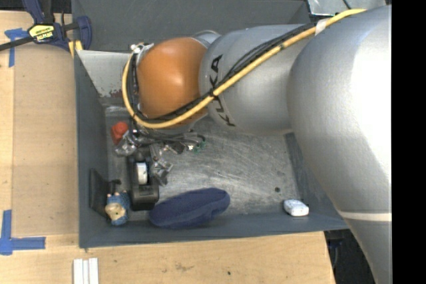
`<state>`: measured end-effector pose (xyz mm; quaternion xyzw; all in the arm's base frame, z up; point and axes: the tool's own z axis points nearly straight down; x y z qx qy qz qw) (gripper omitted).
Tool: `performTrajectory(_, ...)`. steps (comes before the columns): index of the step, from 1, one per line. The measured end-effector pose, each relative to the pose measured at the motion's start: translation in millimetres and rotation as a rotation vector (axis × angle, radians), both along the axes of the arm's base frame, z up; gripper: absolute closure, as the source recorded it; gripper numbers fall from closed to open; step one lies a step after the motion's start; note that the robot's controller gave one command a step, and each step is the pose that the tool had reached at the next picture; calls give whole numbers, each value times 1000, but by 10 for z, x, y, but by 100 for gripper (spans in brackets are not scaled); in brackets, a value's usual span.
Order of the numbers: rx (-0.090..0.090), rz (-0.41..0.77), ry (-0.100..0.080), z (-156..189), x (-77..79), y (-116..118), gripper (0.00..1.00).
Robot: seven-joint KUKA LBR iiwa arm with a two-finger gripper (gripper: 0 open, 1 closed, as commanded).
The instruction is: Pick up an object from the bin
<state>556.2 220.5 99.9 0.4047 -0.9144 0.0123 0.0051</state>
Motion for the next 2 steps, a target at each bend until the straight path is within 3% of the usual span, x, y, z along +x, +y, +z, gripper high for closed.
performTrajectory(1, 6, 2, 0, 22, -29, -30, 100)
performTrajectory(2, 4, 188, 7, -14, -42, 4, 100)
